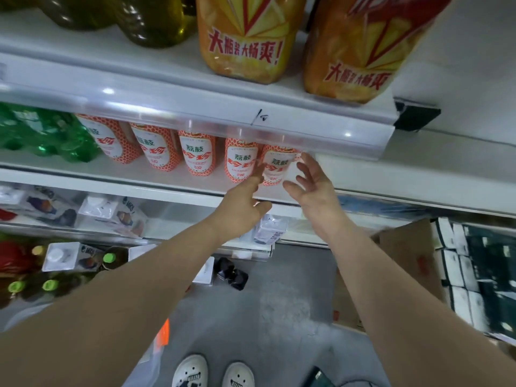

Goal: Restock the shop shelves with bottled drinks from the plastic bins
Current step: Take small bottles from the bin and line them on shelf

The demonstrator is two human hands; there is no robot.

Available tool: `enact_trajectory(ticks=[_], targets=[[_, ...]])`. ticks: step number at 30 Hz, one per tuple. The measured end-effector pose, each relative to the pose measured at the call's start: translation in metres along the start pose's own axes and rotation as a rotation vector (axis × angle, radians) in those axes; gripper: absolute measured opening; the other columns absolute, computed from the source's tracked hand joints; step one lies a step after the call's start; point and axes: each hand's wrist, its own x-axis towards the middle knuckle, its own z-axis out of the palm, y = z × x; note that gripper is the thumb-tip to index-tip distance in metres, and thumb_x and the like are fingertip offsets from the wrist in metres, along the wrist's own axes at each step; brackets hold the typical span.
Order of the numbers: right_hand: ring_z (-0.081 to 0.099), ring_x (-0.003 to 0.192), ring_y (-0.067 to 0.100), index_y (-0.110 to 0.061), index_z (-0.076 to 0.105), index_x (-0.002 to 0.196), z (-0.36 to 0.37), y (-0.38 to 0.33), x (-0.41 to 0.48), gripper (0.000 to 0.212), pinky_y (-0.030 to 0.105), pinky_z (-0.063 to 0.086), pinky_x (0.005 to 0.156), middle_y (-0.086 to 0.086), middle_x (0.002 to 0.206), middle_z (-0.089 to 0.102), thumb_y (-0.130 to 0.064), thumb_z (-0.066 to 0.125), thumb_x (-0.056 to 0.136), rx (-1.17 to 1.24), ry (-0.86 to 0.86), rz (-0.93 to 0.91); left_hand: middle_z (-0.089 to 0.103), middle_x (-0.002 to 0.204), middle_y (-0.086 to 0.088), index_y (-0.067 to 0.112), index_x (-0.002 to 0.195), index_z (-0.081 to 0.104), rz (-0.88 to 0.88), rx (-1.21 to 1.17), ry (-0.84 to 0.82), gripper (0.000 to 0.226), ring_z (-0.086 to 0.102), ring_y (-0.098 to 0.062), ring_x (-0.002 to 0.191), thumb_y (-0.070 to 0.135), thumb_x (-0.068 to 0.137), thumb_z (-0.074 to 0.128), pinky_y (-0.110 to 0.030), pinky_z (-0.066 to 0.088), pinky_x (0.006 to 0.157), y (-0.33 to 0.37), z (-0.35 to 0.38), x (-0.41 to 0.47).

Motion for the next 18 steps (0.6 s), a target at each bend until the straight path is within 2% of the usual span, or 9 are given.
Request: enact_trajectory(ticks=[1, 3, 7, 10, 12, 16, 18], targets=[[0.048, 0.131, 0.02, -0.03, 0.042, 0.141, -0.002, 0.001, -0.011, 0.062, 0.033, 0.042, 0.109, -0.001, 0.144, 0.048, 0.0, 0.066, 0.093, -0.02, -0.014, 0.008, 0.045, 0.148, -0.003, 0.017, 0.15, 0.034, 0.002, 0.014, 0.024, 0.063, 0.042, -0.019, 0.135, 0.008, 0.094, 0.061, -0.034, 0.042, 0.108, 0.005, -0.001, -0.007], [0.048, 0.131, 0.019, -0.023, 0.04, 0.149, -0.006, -0.001, -0.036, 0.064, 0.028, 0.042, 0.102, 0.0, 0.149, 0.046, 0.0, 0.064, 0.095, -0.079, -0.042, 0.01, 0.052, 0.139, -0.003, 0.02, 0.148, 0.038, 0.019, 0.02, 0.051, 0.062, 0.048, -0.016, 0.127, 0.007, 0.093, 0.063, -0.03, 0.044, 0.104, 0.015, -0.004, -0.024], [0.05, 0.129, 0.016, -0.021, 0.052, 0.14, -0.017, -0.026, -0.093, 0.051, 0.012, 0.04, 0.089, -0.007, 0.135, 0.053, 0.001, 0.063, 0.095, -0.17, -0.114, 0.017, 0.061, 0.121, -0.002, 0.02, 0.139, 0.052, 0.062, 0.03, 0.072, 0.055, 0.057, -0.014, 0.112, 0.003, 0.089, 0.066, -0.011, 0.045, 0.09, 0.049, -0.016, -0.074], [0.052, 0.128, 0.017, -0.02, 0.057, 0.133, -0.023, -0.055, -0.135, 0.048, 0.003, 0.044, 0.081, -0.003, 0.133, 0.056, 0.005, 0.064, 0.093, -0.218, -0.161, -0.029, 0.064, 0.115, -0.001, 0.018, 0.133, 0.058, 0.076, 0.027, 0.097, 0.049, 0.06, -0.012, 0.104, 0.003, 0.087, 0.068, -0.017, 0.045, 0.097, 0.081, -0.027, -0.117], [0.053, 0.127, 0.018, -0.019, 0.06, 0.13, -0.025, -0.078, -0.161, 0.047, 0.005, 0.048, 0.082, 0.002, 0.133, 0.058, 0.007, 0.064, 0.092, -0.228, -0.182, -0.057, 0.066, 0.114, -0.001, 0.018, 0.129, 0.06, 0.084, 0.019, 0.123, 0.047, 0.061, -0.012, 0.104, 0.002, 0.086, 0.069, -0.019, 0.046, 0.097, 0.101, -0.035, -0.148], [0.055, 0.122, 0.013, -0.019, 0.059, 0.135, -0.024, -0.128, -0.205, 0.048, 0.031, 0.052, 0.1, -0.003, 0.13, 0.06, 0.0, 0.068, 0.091, -0.276, -0.24, -0.13, 0.066, 0.11, 0.0, 0.02, 0.124, 0.063, 0.089, -0.021, 0.185, 0.045, 0.063, -0.011, 0.102, 0.002, 0.084, 0.072, -0.007, 0.046, 0.086, 0.134, -0.055, -0.205], [0.054, 0.124, 0.013, -0.022, 0.059, 0.136, -0.02, -0.153, -0.223, 0.051, 0.034, 0.049, 0.105, -0.006, 0.131, 0.06, -0.003, 0.07, 0.091, -0.293, -0.27, -0.168, 0.067, 0.108, 0.002, 0.021, 0.123, 0.063, 0.096, -0.021, 0.24, 0.045, 0.063, -0.009, 0.101, 0.002, 0.083, 0.073, -0.005, 0.044, 0.086, 0.148, -0.068, -0.233]])
